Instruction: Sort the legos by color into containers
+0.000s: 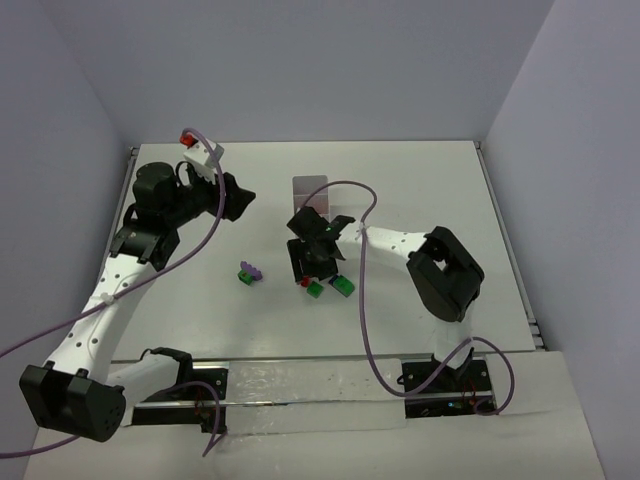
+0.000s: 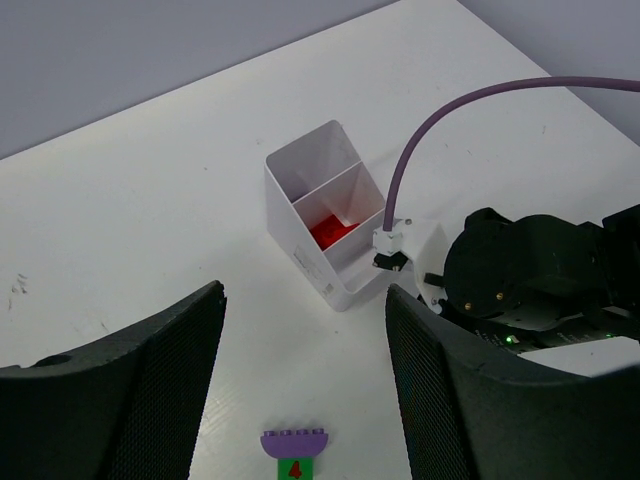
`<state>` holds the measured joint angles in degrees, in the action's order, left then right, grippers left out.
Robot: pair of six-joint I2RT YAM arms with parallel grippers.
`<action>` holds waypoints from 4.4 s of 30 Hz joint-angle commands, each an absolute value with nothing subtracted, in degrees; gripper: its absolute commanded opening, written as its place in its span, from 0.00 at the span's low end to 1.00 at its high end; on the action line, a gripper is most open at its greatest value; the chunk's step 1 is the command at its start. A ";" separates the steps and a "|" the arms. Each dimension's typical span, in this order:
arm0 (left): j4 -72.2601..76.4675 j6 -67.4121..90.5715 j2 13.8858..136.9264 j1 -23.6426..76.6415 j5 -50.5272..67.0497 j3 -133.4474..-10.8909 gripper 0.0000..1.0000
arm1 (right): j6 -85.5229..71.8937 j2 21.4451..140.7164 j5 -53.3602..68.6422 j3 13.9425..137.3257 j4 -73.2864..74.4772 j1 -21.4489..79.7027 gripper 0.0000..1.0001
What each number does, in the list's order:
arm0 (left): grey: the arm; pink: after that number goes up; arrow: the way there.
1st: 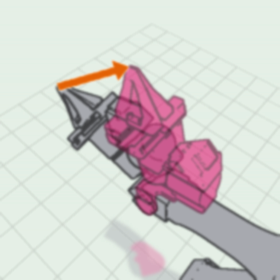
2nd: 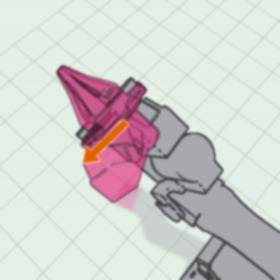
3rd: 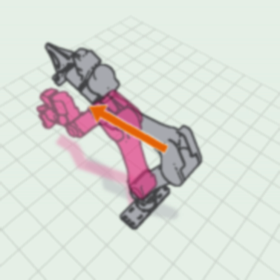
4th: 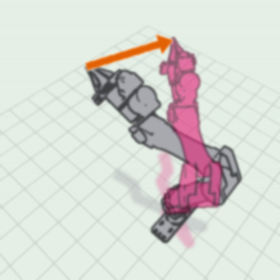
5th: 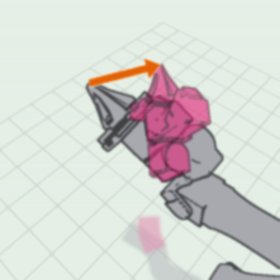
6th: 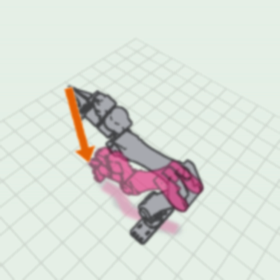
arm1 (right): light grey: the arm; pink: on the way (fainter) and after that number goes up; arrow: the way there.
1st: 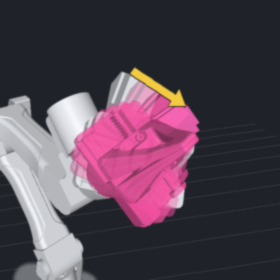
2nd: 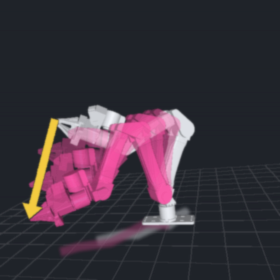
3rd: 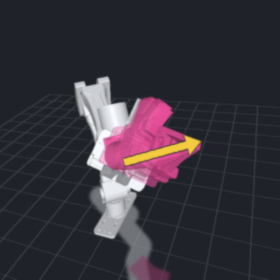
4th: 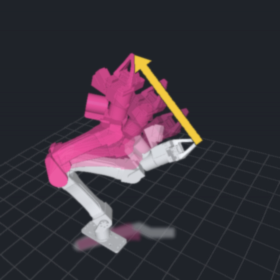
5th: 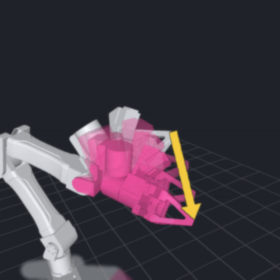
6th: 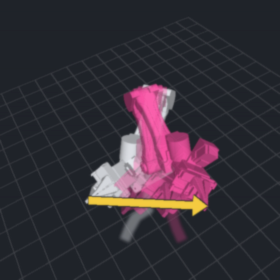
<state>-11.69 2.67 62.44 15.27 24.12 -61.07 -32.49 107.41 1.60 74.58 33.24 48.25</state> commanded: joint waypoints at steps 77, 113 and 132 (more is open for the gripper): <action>-19.98 5.63 72.57 10.49 35.36 -71.57 0.99 | 26.92 105.11 12.13 85.63 12.04 34.37 0.08; -15.67 10.73 67.78 9.03 25.97 -68.09 0.99 | -31.48 90.89 -16.54 68.64 23.27 51.35 0.55; -15.47 9.32 67.06 8.52 25.75 -66.27 0.99 | -39.03 105.30 -15.65 71.55 25.14 52.21 0.47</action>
<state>-17.80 9.82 67.79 8.93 25.93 -66.11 -37.13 104.36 -14.33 68.53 25.32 51.77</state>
